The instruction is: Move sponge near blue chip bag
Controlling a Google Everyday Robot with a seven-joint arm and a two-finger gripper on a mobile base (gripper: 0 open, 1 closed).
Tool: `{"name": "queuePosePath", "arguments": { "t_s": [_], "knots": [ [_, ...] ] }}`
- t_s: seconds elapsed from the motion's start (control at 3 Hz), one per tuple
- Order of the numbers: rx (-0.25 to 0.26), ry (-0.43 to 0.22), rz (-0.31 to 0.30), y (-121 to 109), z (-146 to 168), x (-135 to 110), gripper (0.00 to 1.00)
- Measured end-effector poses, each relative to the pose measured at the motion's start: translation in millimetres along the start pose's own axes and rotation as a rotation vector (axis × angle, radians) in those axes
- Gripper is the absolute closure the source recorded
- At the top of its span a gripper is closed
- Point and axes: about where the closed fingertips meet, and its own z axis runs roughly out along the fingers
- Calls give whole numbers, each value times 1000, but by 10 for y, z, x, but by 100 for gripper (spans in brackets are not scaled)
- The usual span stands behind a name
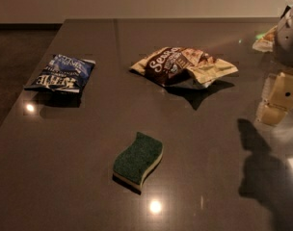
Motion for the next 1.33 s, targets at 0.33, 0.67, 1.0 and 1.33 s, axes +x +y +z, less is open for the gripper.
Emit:
{"name": "queuePosePath", "arguments": {
  "t_s": [0.33, 0.67, 1.0, 1.33],
  "knots": [
    [0, 0, 0, 0, 0, 0, 0],
    [-44, -30, -51, 88, 69, -241, 0],
    [-94, -65, -123, 220, 192, -568, 0],
    [-147, -81, -208, 414, 426, -925, 0]
  ]
}}
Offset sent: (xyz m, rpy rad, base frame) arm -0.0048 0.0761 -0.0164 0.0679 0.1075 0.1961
